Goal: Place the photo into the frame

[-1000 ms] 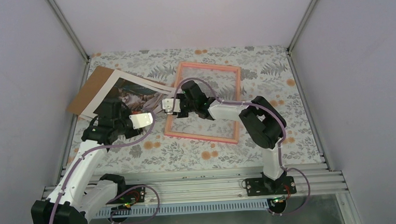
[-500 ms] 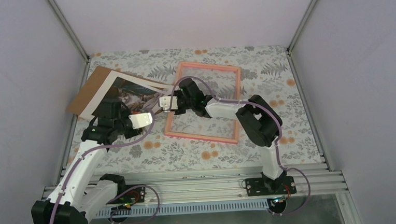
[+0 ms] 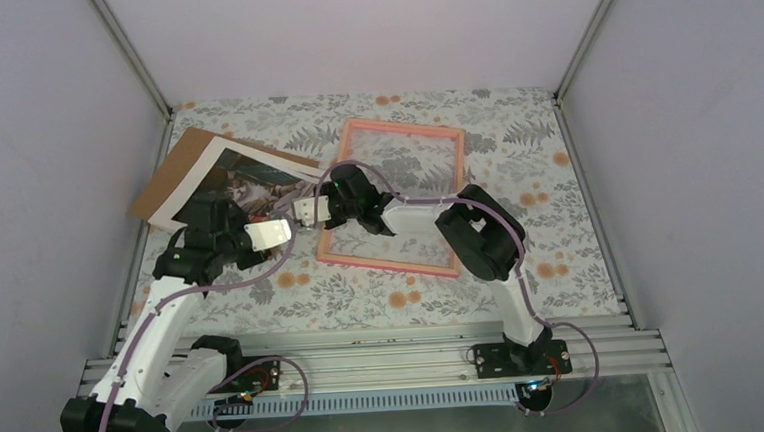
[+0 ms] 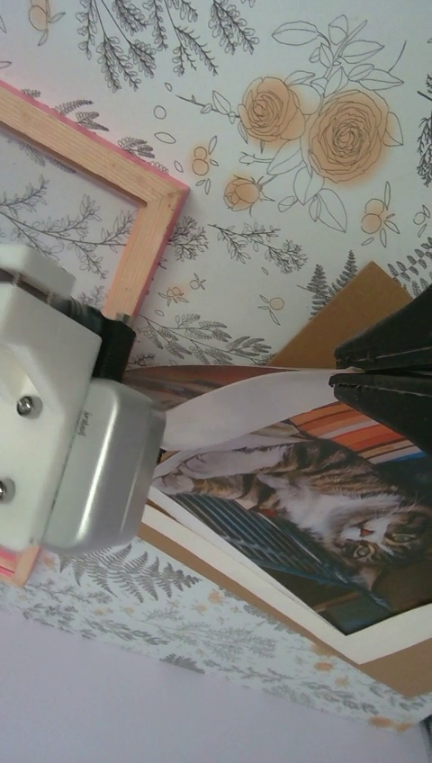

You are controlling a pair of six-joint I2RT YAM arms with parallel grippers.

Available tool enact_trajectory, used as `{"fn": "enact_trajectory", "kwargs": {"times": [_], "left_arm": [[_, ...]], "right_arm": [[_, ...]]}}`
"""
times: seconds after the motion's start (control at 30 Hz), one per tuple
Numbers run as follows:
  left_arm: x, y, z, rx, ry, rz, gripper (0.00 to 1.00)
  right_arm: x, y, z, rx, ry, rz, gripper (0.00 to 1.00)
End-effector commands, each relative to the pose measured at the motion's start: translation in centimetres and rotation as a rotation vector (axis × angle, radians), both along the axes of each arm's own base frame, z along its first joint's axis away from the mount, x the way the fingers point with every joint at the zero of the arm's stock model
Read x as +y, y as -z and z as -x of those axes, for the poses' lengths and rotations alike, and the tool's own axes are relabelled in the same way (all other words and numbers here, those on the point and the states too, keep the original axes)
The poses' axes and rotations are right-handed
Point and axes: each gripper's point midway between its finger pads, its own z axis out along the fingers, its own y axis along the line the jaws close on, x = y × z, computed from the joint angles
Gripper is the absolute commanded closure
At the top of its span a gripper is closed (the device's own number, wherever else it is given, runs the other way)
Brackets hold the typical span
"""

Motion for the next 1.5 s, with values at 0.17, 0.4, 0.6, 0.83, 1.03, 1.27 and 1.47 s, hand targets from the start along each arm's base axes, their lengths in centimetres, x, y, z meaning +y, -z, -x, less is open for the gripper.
{"fn": "enact_trajectory", "kwargs": {"times": [0.17, 0.4, 0.6, 0.83, 1.03, 1.27, 1.47], "left_arm": [[1.5, -2.3, -0.5, -0.027, -0.099, 0.009, 0.4], [1.6, -6.8, -0.6, -0.079, -0.146, 0.071, 0.0], [2.4, -5.9, -1.6, -0.089, -0.169, 0.042, 0.0], [3.6, -7.6, -4.4, -0.125, -0.189, 0.058, 0.09], [3.5, -8.4, -5.5, -0.1, -0.13, 0.069, 0.44], [1.8, -10.5, -5.7, -0.08, -0.055, 0.141, 0.88], [-0.2, -15.5, -6.6, -0.064, -0.038, 0.281, 0.98]], "right_arm": [[0.9, -4.6, -0.6, -0.022, 0.035, -0.07, 0.96], [-2.9, -8.5, 0.8, 0.09, 0.043, -0.093, 0.96], [-6.4, -11.8, 1.9, 0.054, 0.023, -0.112, 0.96], [-8.8, -14.0, 2.6, -0.018, 0.031, -0.118, 0.96], [-10.4, -14.9, 2.8, -0.027, 0.053, -0.126, 0.96], [-11.8, -16.1, 2.8, 0.002, 0.087, -0.157, 0.96], [-14.1, -19.4, 2.5, 0.079, 0.169, -0.257, 0.95]]}}
